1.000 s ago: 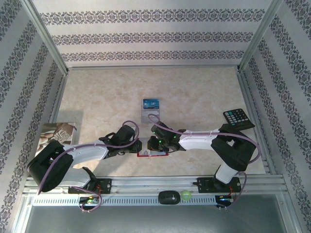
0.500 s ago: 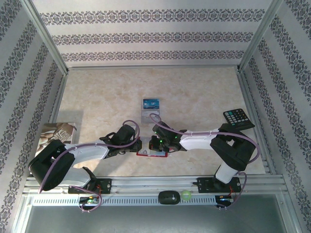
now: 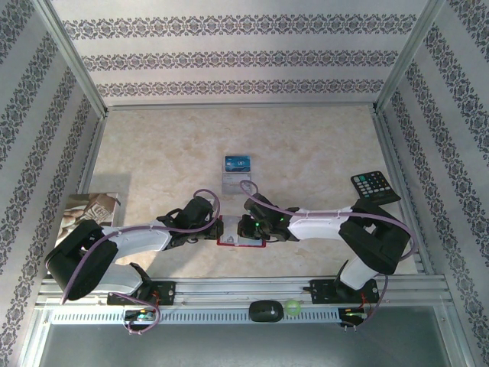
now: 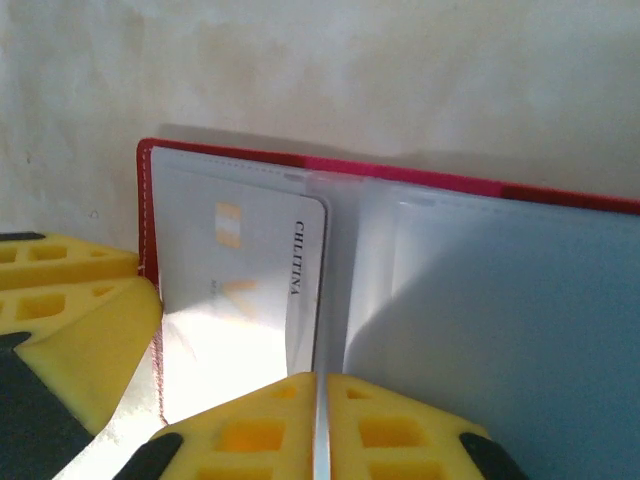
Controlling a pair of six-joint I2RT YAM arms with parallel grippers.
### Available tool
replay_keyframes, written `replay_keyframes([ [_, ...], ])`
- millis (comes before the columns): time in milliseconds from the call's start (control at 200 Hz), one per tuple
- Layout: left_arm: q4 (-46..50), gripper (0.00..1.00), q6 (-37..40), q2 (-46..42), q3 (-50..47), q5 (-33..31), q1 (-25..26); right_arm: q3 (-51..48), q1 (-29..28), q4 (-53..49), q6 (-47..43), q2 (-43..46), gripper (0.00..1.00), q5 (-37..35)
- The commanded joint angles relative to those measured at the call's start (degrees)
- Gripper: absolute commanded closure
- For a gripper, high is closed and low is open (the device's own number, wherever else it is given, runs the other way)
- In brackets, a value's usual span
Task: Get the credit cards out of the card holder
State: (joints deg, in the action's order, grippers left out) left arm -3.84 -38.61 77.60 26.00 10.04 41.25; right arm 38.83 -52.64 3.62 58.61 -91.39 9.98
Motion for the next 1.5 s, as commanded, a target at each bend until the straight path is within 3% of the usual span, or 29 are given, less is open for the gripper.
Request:
replay_keyframes([
  [0,1.5,0.83,-0.2,0.9,-0.7,0.0,0.7,-0.5,-0.1,-0.8,-1.5,2.5,0.84,-1.7],
  [220,3.4,0.84,-0.7,0.9,-0.4,-0.3,0.7,0.4,-0.1,-2.8,-2.0,3.6,0.82,-1.5],
  [345,5.6,0.79,-0.3,-5.1,-0.5,-1.3,0.7,0.0,-0.1,-3.2,-1.9,4.8,0.84,-1.9],
  [495,7.2,0.80,1.3,-9.7,1.8,-0.5,0.8,-0.2,-0.1,-3.4,-2.9,5.8,0.86,-2.3],
  [759,-2.7,0.92,-0.8,0.0,3.1,4.8,2.0,-0.1,0.1,-3.3,-3.3,5.6,0.88,-2.1],
  [964,-1.1,1.00,-1.2,1.3,2.6,2.5,2.3,-1.4,0.1,-2.7,-3.3,6.1,0.86,-1.2],
  [1494,-3.0,1.00,-3.9,2.2,-1.8,1.7,2.3,1.3,0.1,1.0,-3.7,-1.2,0.81,3.9],
])
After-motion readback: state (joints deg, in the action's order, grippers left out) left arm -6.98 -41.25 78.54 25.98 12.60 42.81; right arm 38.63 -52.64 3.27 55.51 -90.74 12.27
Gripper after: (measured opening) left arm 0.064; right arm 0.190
